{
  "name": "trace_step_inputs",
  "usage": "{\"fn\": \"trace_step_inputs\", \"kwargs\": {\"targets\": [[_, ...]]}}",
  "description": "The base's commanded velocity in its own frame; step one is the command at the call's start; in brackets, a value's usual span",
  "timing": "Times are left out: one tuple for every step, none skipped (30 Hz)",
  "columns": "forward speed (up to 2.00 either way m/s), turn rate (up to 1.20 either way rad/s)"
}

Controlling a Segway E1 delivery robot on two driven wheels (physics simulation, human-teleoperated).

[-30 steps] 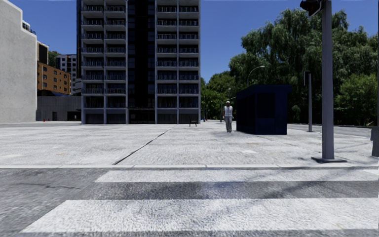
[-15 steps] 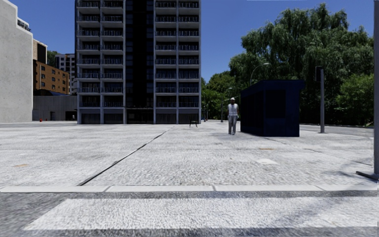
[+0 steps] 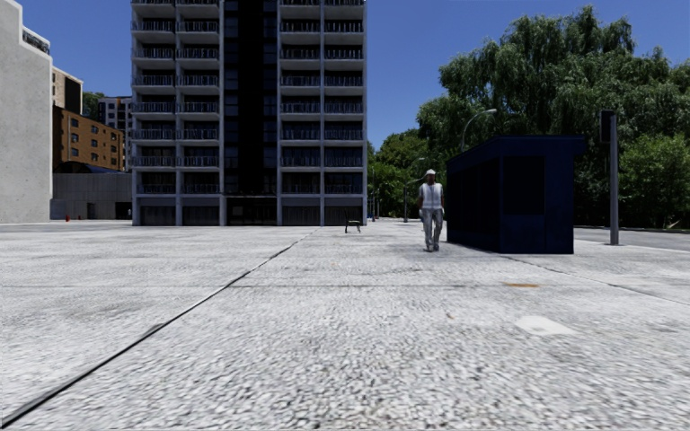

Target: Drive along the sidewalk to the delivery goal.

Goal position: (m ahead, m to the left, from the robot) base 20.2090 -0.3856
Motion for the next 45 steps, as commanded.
{"fn": "trace_step_inputs", "kwargs": {"targets": [[2.00, 0.00], [2.00, 0.00], [1.94, 0.00], [1.83, 0.00], [1.83, 0.00], [1.69, 0.00], [1.59, 0.00], [1.47, 0.00], [1.47, 0.00], [1.39, 0.00], [1.34, 0.00], [1.33, 0.00], [1.33, 0.00], [1.33, 0.00], [1.33, 0.00], [1.33, 0.00], [1.33, 0.00], [1.33, 0.00], [1.33, 0.00], [1.33, 0.00], [1.33, 0.00], [1.33, 0.00], [1.33, 0.00], [1.33, 0.00], [1.33, 0.00], [1.33, 0.00], [1.33, 0.00], [1.33, 0.00], [1.33, 0.00], [1.33, 0.00], [1.33, 0.00], [1.33, 0.00], [1.33, 0.00], [1.33, 0.00], [1.33, 0.02], [1.33, 0.02], [1.33, 0.09], [1.33, 0.14], [1.33, 0.14], [1.33, 0.17], [1.33, 0.27], [1.39, 0.31], [1.39, 0.31], [2.00, 0.32], [2.00, 0.32]]}}
